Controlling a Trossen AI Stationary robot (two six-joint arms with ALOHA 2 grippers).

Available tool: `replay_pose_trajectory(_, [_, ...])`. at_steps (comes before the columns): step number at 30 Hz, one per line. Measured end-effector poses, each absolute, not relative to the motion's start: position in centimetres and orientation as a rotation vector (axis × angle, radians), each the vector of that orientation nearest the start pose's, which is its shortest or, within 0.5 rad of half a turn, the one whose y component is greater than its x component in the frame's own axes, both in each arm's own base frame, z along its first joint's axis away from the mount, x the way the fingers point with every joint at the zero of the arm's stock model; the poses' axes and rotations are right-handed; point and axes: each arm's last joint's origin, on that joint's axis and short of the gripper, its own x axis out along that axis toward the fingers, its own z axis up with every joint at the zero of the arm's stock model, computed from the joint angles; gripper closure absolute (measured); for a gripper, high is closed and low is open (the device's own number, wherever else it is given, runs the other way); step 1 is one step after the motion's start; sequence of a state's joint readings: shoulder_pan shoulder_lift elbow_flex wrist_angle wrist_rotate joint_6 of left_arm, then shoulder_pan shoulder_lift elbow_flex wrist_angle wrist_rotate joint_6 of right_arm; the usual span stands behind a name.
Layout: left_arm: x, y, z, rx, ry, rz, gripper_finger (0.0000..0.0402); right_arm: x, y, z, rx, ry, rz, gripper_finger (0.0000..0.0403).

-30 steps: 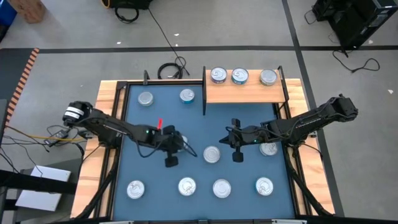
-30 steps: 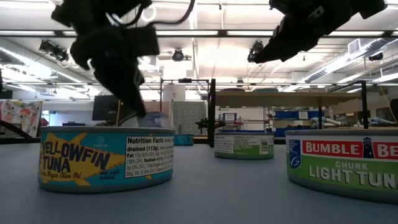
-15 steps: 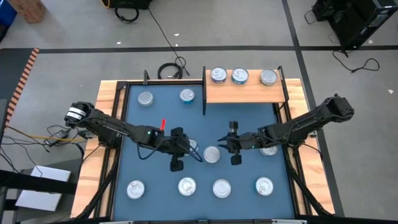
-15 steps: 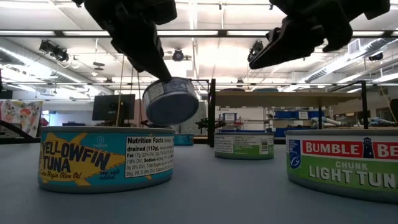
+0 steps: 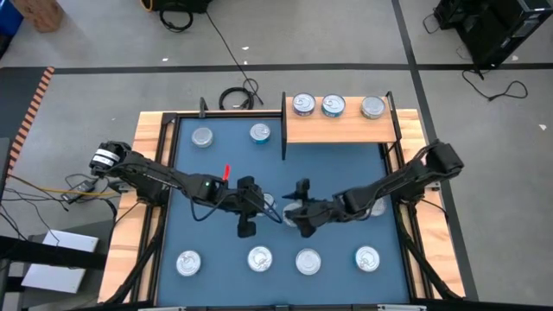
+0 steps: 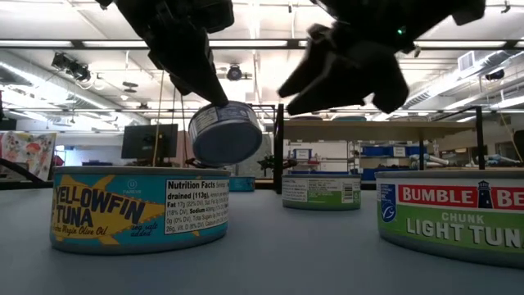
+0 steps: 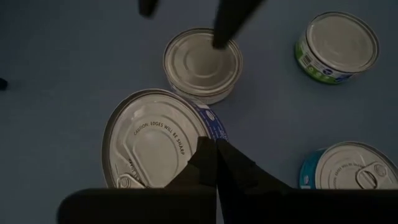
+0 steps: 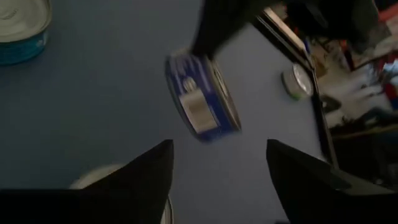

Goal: Stack canned seafood by type on shelf
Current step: Stack the top left blue tuna can on top of the blue tuna can on the shelf

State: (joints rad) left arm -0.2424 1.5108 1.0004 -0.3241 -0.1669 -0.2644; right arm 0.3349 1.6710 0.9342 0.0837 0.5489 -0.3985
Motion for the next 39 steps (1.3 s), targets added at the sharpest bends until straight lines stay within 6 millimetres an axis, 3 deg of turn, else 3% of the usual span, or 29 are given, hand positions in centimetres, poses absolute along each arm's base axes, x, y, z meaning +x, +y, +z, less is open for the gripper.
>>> replay_pose_trajectory(7, [30.5, -7.0, 22.9, -0.084, 0.804, 0.036, 0.0401, 35.7, 11.0, 18.2, -0.783, 0.644, -0.086, 0.0117])
replay_pose_trajectory(16, [30.5, -7.1, 23.0, -0.084, 0.797, 0.034, 0.0401, 38.0, 11.7, 16.8, -0.947, 0.681, -0.119, 0.0132])
replay_pose_trajectory(29, [30.7, -7.1, 23.2, -0.091, 0.768, 0.029, 0.0401, 38.3, 11.6, 16.4, -0.954, 0.692, -0.105, 0.0257])
replay_pose_trajectory(35, [30.8, -7.1, 23.3, -0.103, 0.762, 0.024, 0.0397, 38.3, 11.6, 16.4, -0.952, 0.690, -0.106, 0.0257])
replay_pose_trajectory(39, [30.8, -7.2, 23.3, -0.107, 0.756, 0.024, 0.0374, 38.3, 11.6, 16.5, -0.948, 0.686, -0.112, 0.0257])
